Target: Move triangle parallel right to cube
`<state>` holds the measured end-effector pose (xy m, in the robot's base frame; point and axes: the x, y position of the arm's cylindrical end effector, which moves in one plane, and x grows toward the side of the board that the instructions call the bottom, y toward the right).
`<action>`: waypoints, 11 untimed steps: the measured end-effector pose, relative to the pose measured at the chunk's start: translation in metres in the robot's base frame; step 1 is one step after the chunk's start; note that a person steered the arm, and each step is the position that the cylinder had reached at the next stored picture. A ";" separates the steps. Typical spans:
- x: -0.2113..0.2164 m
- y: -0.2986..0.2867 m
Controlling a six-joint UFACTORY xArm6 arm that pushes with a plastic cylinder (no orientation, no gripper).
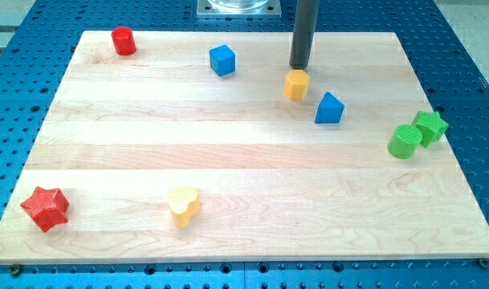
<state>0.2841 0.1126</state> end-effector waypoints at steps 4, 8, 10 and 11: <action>0.124 0.037; 0.027 -0.056; 0.027 -0.023; 0.001 -0.011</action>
